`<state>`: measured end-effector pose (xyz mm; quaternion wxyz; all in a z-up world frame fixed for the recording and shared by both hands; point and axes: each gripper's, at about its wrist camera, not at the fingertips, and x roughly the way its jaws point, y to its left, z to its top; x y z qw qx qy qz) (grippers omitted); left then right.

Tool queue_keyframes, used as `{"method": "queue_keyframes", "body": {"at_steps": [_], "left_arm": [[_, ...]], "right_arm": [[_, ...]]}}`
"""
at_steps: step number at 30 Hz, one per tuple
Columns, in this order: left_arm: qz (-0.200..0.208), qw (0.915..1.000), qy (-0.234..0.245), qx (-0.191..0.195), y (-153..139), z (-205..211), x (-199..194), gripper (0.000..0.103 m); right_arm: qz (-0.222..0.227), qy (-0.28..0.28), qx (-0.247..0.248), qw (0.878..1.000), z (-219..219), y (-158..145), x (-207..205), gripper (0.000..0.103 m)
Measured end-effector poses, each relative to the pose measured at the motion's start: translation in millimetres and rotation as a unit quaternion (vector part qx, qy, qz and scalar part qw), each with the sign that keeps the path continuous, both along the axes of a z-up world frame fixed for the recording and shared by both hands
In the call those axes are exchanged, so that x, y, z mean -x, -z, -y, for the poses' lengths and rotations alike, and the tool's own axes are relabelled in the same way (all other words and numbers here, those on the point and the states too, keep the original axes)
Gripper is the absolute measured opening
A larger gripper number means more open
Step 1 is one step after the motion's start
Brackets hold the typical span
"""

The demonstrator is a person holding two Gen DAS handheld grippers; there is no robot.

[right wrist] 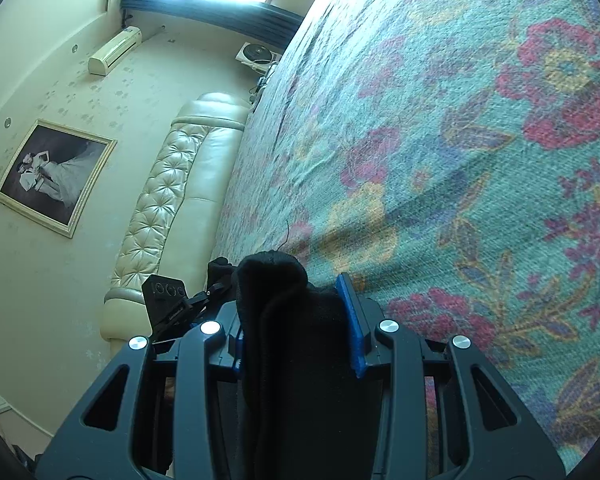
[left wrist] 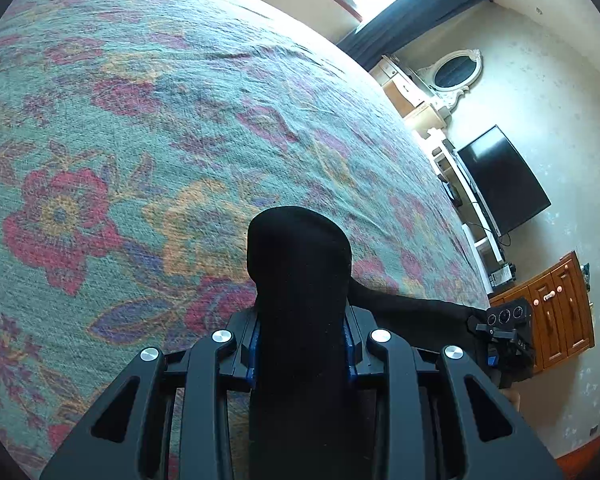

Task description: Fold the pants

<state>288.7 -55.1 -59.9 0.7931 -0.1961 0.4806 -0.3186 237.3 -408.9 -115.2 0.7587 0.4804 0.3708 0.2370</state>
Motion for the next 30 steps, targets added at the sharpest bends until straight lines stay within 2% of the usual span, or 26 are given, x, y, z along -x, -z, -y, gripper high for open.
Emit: {"method": "queue_keyframes", "body": {"at_steps": [6, 13, 15, 21, 23, 24, 26, 29, 30], "left_arm": [[-0.006, 0.9998, -0.020, -0.004, -0.3, -25.8, -19.3, 0.031], [-0.015, 0.9997, -0.016, -0.009, 6.4, -33.0, -31.1, 0.031], [-0.017, 0.9998, -0.012, -0.005, 9.4, -33.5, -31.1, 0.033], [-0.024, 0.9996, -0.007, 0.013, 15.9, -40.8, -27.2, 0.047], [-0.026, 0.9994, -0.011, 0.019, 13.9, -45.0, -23.3, 0.055], [-0.028, 0.9993, -0.013, 0.021, 12.8, -47.8, -20.6, 0.057], [-0.035, 0.9991, -0.008, 0.025, 12.0, -52.9, -17.8, 0.059], [-0.037, 0.9990, -0.004, 0.025, 10.8, -67.5, 2.7, 0.059], [-0.038, 0.9989, -0.005, 0.029, 10.7, -73.5, 10.9, 0.059]], "right_arm": [[-0.003, -0.015, -0.012, 1.000, -22.9, 4.8, -31.3, 0.037], [-0.010, -0.020, -0.019, 1.000, -34.0, 9.9, -45.1, 0.036], [-0.011, -0.020, -0.019, 1.000, -34.4, 11.0, -46.3, 0.036], [-0.014, -0.020, -0.014, 1.000, -27.6, 14.7, -41.9, 0.038], [-0.017, -0.016, -0.011, 1.000, -23.3, 14.2, -38.8, 0.048], [-0.017, -0.016, -0.008, 1.000, -21.8, 12.0, -37.0, 0.051], [-0.015, -0.010, -0.009, 1.000, -17.0, 7.1, -30.8, 0.068], [-0.013, 0.000, 0.000, 1.000, -8.7, -2.4, -15.2, 0.084], [-0.015, 0.002, 0.009, 1.000, -5.9, -5.0, -8.5, 0.086]]}}
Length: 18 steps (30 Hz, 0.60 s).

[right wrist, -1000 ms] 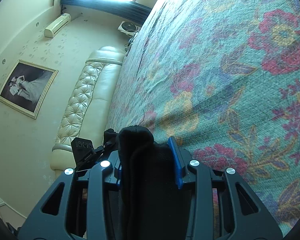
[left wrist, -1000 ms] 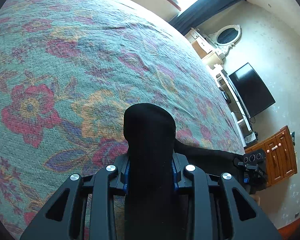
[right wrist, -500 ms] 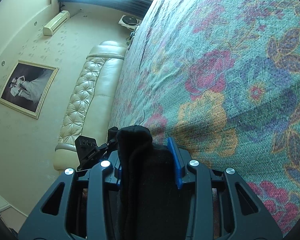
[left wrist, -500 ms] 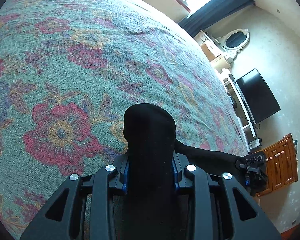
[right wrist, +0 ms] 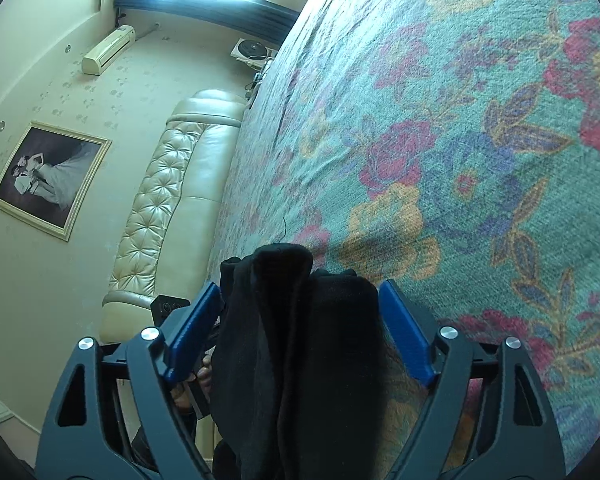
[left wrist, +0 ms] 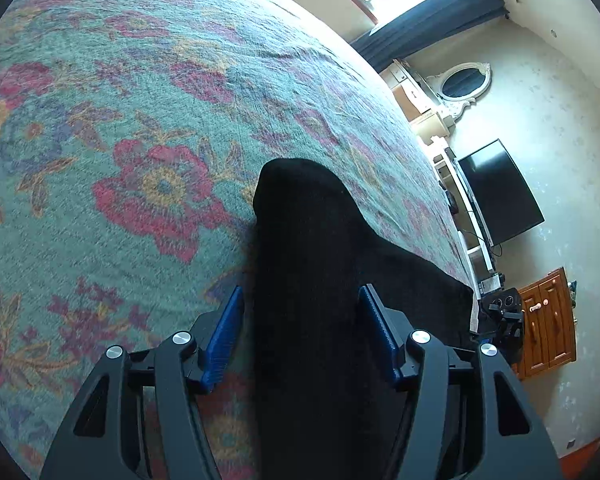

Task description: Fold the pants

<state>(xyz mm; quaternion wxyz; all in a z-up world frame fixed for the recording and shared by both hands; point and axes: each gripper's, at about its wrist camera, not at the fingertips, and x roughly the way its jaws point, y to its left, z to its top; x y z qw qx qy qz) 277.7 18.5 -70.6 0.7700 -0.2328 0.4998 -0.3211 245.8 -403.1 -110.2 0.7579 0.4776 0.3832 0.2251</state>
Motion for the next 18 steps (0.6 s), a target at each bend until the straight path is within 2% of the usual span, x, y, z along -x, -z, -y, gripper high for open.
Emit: {"method": "queue_keyframes", "body": {"at_steps": [3, 8, 10, 13, 16, 18], "left_arm": [[-0.016, 0.9996, -0.013, 0.018, 4.7, -18.4, 25.8, 0.059], [-0.031, 0.9983, -0.019, 0.045, 10.9, -36.0, 69.8, 0.059], [-0.031, 0.9983, -0.019, 0.046, 10.9, -36.7, 81.7, 0.059], [-0.028, 0.9984, -0.011, 0.048, 10.8, -32.2, 95.2, 0.068], [-0.020, 0.9992, 0.004, 0.035, 9.3, -20.6, 101.9, 0.070], [-0.017, 0.9995, 0.010, 0.025, 9.6, -14.1, 103.7, 0.070]], "right_arm": [[-0.011, 0.011, 0.025, 1.000, 8.2, -2.3, 23.4, 0.088], [-0.030, -0.002, -0.004, 1.000, 3.5, 3.9, 59.6, 0.091], [-0.039, -0.026, -0.004, 0.999, -9.5, 3.6, 67.3, 0.091], [-0.050, -0.060, -0.007, 0.997, -32.6, 4.1, 75.8, 0.092], [-0.054, -0.068, 0.013, 0.996, -48.3, 1.9, 82.1, 0.092], [-0.060, -0.069, 0.032, 0.995, -54.6, -0.1, 85.0, 0.086]]}}
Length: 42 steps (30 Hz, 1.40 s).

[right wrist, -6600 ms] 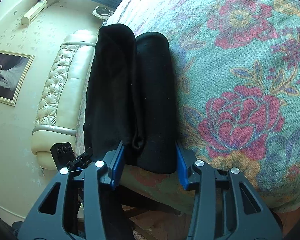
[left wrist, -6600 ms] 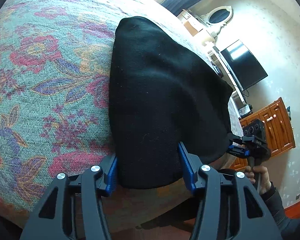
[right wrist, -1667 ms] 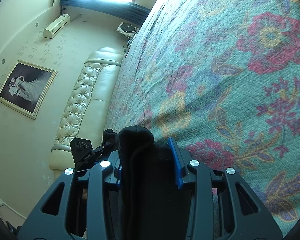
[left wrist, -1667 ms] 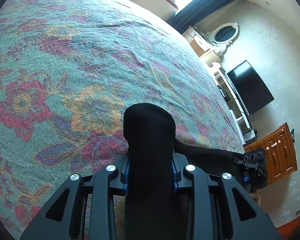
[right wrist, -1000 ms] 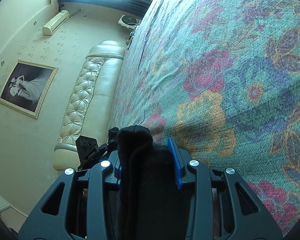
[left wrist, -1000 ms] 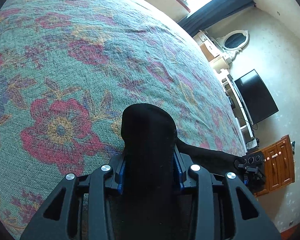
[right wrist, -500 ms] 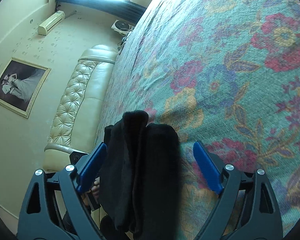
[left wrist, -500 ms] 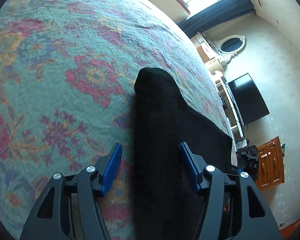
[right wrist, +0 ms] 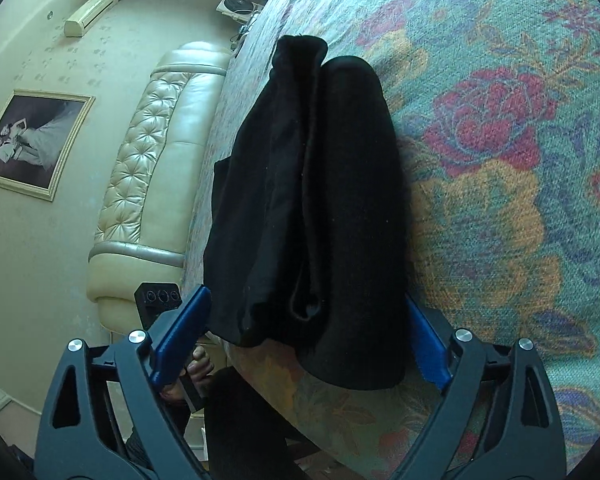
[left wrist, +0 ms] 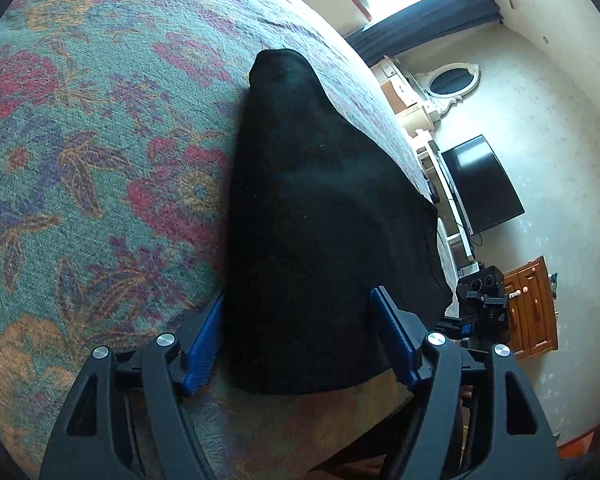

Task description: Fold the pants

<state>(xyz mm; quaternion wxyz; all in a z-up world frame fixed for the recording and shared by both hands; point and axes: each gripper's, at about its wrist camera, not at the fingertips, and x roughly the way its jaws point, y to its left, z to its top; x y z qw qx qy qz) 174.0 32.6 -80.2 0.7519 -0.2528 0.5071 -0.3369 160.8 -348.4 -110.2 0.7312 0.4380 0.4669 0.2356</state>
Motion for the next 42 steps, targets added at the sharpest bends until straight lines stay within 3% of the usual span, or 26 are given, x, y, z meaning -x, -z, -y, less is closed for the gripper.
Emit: {"method": "queue_keyframes", "body": {"at_steps": [2, 4, 11, 15, 24, 42], "left_arm": [[0.002, 1.0000, -0.005, -0.001, 0.6, 0.9, -1.1, 0.070], [-0.002, 0.9999, -0.015, 0.006, 0.9, -1.0, -1.2, 0.064], [0.004, 0.9997, -0.026, -0.002, -5.8, -4.0, -1.7, 0.045], [0.004, 0.9997, -0.023, -0.008, -7.0, -6.0, -3.3, 0.043], [0.010, 0.9998, -0.017, -0.004, 5.7, -5.3, 1.9, 0.044], [0.004, 0.9997, -0.016, 0.017, 6.1, -15.6, 2.8, 0.051]], "right_arm": [[-0.011, 0.007, 0.018, 1.000, -0.8, 1.3, 3.8, 0.064], [-0.018, 0.014, 0.016, 1.000, 2.9, 6.7, 8.8, 0.050], [-0.012, 0.020, -0.011, 1.000, 12.8, 8.1, 17.4, 0.038], [-0.004, 0.021, -0.008, 1.000, 18.2, 0.8, 23.2, 0.035], [-0.013, 0.020, -0.030, 0.999, 27.4, 28.6, 24.6, 0.033], [0.003, 0.027, -0.059, 0.998, 41.6, 38.2, 32.7, 0.033]]}}
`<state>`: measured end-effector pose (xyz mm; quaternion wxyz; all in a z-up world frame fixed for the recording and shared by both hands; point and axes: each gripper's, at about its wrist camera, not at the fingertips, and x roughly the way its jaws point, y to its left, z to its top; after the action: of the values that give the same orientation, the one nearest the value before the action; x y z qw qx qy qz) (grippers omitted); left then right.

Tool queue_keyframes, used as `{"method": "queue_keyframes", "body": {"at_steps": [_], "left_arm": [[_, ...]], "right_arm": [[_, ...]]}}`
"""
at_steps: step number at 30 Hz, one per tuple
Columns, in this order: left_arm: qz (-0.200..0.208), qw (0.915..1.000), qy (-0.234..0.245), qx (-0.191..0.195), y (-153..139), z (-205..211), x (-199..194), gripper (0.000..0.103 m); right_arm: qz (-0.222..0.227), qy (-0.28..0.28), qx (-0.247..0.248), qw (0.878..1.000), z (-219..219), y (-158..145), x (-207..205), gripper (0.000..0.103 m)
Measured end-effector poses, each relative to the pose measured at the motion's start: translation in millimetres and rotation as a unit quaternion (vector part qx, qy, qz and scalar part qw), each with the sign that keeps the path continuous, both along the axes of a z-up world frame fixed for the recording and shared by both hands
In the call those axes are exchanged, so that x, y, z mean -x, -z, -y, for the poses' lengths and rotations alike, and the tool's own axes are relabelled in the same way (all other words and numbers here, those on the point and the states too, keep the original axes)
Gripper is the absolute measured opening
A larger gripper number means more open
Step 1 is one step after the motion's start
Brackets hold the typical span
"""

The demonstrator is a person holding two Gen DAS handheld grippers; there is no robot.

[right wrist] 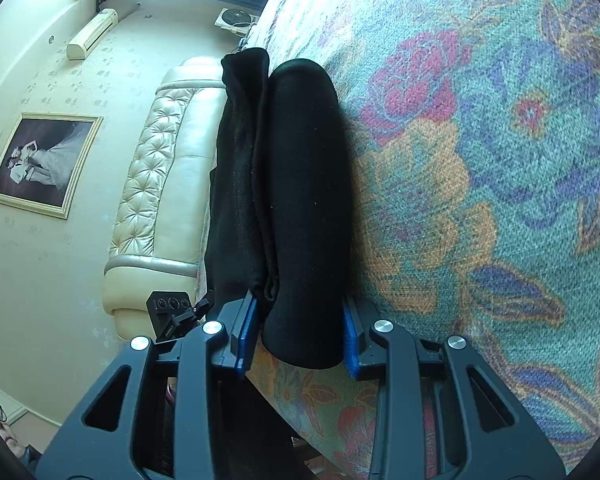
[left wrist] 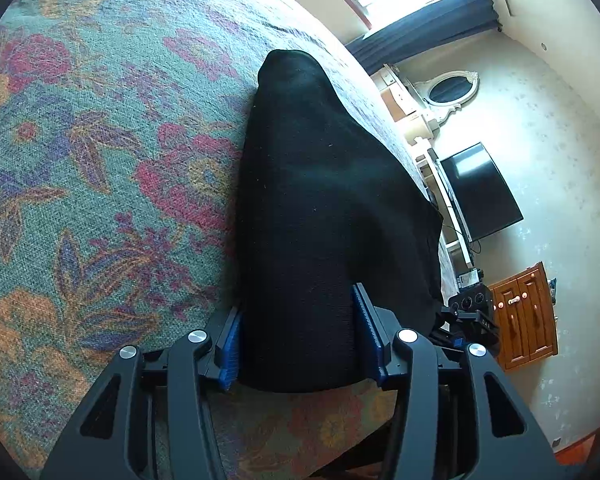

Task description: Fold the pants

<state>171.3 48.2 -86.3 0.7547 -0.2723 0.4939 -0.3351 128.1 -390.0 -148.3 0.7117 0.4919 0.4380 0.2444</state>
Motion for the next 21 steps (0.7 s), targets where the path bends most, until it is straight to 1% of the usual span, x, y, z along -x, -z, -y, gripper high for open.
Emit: {"method": "queue_keyframes", "body": {"at_steps": [4, 8, 10, 11, 14, 17, 21], "left_arm": [[0.000, 1.0000, 0.006, 0.003, -2.0, 1.6, 1.4, 0.058], [0.001, 0.9999, 0.015, 0.008, -5.9, 3.2, 3.7, 0.070], [0.003, 0.9998, 0.018, 0.000, -7.2, 5.0, 5.9, 0.073], [0.006, 0.9997, 0.021, -0.003, -8.1, 5.9, 7.5, 0.076], [0.019, 0.9988, 0.030, -0.032, -11.4, 10.6, 14.4, 0.077], [0.033, 0.9967, 0.033, -0.066, -16.2, 14.8, 24.1, 0.077], [0.034, 0.9961, 0.014, -0.080, -18.0, 13.9, 35.9, 0.079]], "right_arm": [[0.001, 0.009, -0.011, 1.000, 8.0, 2.4, 5.8, 0.033], [-0.002, 0.018, -0.023, 1.000, 19.8, 4.0, 12.8, 0.033], [-0.004, 0.027, -0.029, 0.999, 28.5, 5.7, 18.1, 0.032], [-0.008, 0.037, -0.034, 0.999, 35.0, 7.4, 21.9, 0.029], [-0.026, 0.063, -0.056, 0.996, 55.3, 15.3, 32.8, 0.024], [-0.040, 0.071, -0.040, 0.996, 64.2, 12.6, 39.3, 0.024], [-0.051, 0.080, -0.016, 0.995, 67.4, 8.8, 45.7, 0.025]]}}
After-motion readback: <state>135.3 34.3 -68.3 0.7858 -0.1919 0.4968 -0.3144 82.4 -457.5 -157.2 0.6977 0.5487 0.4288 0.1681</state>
